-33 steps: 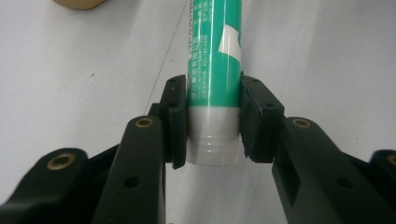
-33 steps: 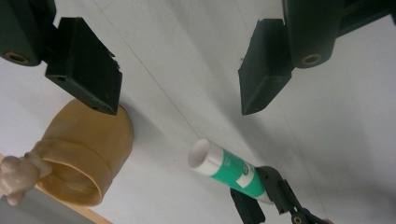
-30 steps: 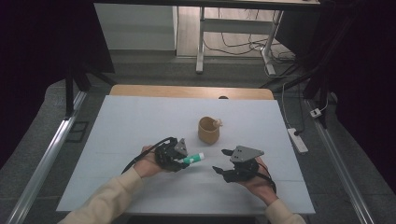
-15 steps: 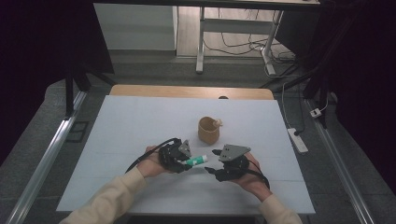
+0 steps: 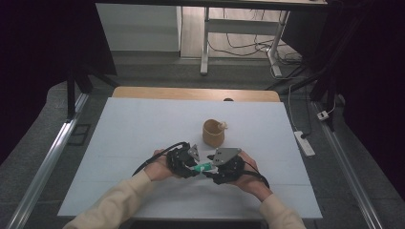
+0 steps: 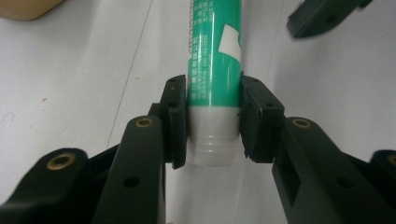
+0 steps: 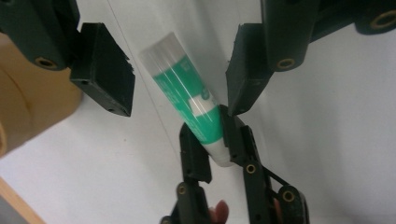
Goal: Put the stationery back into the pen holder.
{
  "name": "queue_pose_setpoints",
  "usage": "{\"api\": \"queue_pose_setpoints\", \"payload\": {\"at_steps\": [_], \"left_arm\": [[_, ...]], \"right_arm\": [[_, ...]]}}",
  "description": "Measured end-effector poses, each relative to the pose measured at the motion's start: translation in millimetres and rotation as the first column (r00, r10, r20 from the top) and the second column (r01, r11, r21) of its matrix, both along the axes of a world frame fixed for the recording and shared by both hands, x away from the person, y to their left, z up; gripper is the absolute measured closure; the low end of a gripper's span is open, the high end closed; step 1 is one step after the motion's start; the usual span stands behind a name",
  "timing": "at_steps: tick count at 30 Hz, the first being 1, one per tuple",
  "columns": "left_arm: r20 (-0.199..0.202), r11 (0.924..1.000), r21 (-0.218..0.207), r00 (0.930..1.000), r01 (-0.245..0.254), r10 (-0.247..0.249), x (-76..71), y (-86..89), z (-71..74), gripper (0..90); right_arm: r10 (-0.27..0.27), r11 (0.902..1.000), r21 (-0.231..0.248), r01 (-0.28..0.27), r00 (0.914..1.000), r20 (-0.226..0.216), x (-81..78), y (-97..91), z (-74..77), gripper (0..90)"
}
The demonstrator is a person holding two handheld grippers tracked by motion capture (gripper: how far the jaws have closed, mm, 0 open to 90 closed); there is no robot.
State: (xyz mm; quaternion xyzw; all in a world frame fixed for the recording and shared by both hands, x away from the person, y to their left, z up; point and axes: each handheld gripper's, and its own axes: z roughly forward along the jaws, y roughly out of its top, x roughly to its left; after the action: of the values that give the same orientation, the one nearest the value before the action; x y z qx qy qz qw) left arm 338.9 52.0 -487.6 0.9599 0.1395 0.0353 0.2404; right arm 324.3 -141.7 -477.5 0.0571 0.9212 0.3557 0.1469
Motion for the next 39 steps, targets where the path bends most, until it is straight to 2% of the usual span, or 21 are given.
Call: {"api": "queue_pose_setpoints", "payload": {"at_steps": [6, 9, 13, 14, 15, 16, 18, 19, 20, 22, 24, 25, 26, 27, 29, 31, 33, 37, 39], "left_arm": [[-0.027, 0.9995, -0.024, 0.9994, 0.02, -0.02, -0.3, 1.7, 1.1, 64.8], [-0.044, 0.9986, -0.04, 0.9984, 0.034, -0.035, -0.8, 1.5, 1.6, 64.8], [-0.057, 0.9969, -0.054, 0.9966, 0.057, -0.06, -0.6, 3.1, 4.1, 64.8], [-0.06, 0.9964, -0.062, 0.9963, 0.058, -0.062, -0.7, 3.6, 4.4, 64.8], [-0.062, 0.9958, -0.063, 0.9955, 0.067, -0.071, -0.5, 4.3, 5.1, 64.7], [-0.064, 0.9951, -0.07, 0.9953, 0.069, -0.073, -0.7, 4.6, 5.4, 64.7], [-0.057, 0.9946, -0.073, 0.9953, 0.074, -0.078, -1.4, 4.9, 6.3, 64.6], [-0.055, 0.9942, -0.078, 0.9954, 0.074, -0.078, -2.1, 5.0, 6.7, 64.5], [-0.047, 0.9939, -0.083, 0.9959, 0.073, -0.077, -2.6, 5.4, 7.4, 64.4], [-0.03, 0.9922, -0.107, 0.9973, 0.063, -0.067, -3.0, 7.1, 9.4, 63.8], [0.003, 0.9879, -0.151, 0.9994, 0.035, -0.035, -3.8, 11.1, 13.6, 62.0], [0.013, 0.9868, -0.159, 0.9996, 0.028, -0.027, -3.5, 12.9, 15.4, 58.6], [0.026, 0.9836, -0.179, 0.9996, 0.018, -0.013, -3.3, 16.3, 18.0, 55.4], [0.037, 0.98, -0.199, 0.9993, 0.002, 0.005, -3.4, 18.9, 19.9, 51.1], [0.058, 0.9733, -0.228, 0.9974, -0.028, 0.043, -3.6, 25.1, 22.9, 43.2], [0.08, 0.9667, -0.25, 0.9937, -0.055, 0.078, -4.8, 31.4, 25.1, 38.1], [0.096, 0.9568, -0.278, 0.9886, -0.086, 0.116, -6.8, 38.1, 26.7, 35.3], [0.117, 0.9419, -0.31, 0.9782, -0.128, 0.172, -12.2, 51.2, 27.2, 32.0], [0.122, 0.9368, -0.318, 0.9736, -0.145, 0.193, -14.5, 58.6, 26.5, 31.3]], "right_arm": [[0.044, 0.9947, -0.094, -0.042, 0.9989, 0.016, -0.1, 7.9, -6.6, 48.6], [0.068, 0.9864, -0.153, -0.06, 0.9968, 0.042, -2.1, 11.4, -10.6, 52.3], [0.125, 0.9695, -0.22, -0.108, 0.9904, 0.061, -3.3, 14.7, -14.9, 58.1], [0.13, 0.9694, -0.219, -0.112, 0.989, 0.07, -4.1, 15.3, -16.6, 59.4], [0.156, 0.9625, -0.236, -0.134, 0.9846, 0.078, -3.9, 15.2, -16.4, 61.1], [0.169, 0.9616, -0.232, -0.147, 0.9822, 0.082, -5.0, 15.6, -17.4, 62.7], [0.186, 0.9558, -0.247, -0.16, 0.9789, 0.085, -7.1, 16.0, -17.3, 64.0], [0.2, 0.9525, -0.253, -0.17, 0.9746, 0.1, -7.3, 15.8, -17.4, 64.5], [0.202, 0.9516, -0.255, -0.171, 0.9745, 0.099, -8.2, 15.4, -16.8, 64.9], [0.203, 0.9543, -0.244, -0.172, 0.9731, 0.109, -7.7, 14.1, -16.1, 65.3], [0.18, 0.9652, -0.21, -0.156, 0.9784, 0.101, -6.6, 11.7, -14.8, 65.5], [0.172, 0.9685, -0.199, -0.15, 0.9802, 0.098, -5.2, 10.0, -14.1, 65.6], [0.173, 0.9675, -0.202, -0.152, 0.9806, 0.092, -3.7, 8.6, -13.0, 65.6], [0.155, 0.9751, -0.174, -0.138, 0.9835, 0.092, -2.0, 6.3, -14.0, 65.6], [0.129, 0.9831, -0.141, -0.117, 0.9884, 0.081, 1.6, 2.0, -13.7, 65.6], [0.102, 0.9893, -0.112, -0.094, 0.9925, 0.067, 4.3, -1.9, -13.1, 65.6], [0.075, 0.9947, -0.074, -0.071, 0.9958, 0.052, 6.3, -5.1, -12.1, 65.6], [0.038, 0.9992, -0.014, -0.038, 0.9987, 0.035, 9.6, -9.9, -8.8, 65.6], [0.022, 0.9995, 0.021, -0.023, 0.9994, 0.026, 10.3, -11.8, -7.2, 65.6]]}}
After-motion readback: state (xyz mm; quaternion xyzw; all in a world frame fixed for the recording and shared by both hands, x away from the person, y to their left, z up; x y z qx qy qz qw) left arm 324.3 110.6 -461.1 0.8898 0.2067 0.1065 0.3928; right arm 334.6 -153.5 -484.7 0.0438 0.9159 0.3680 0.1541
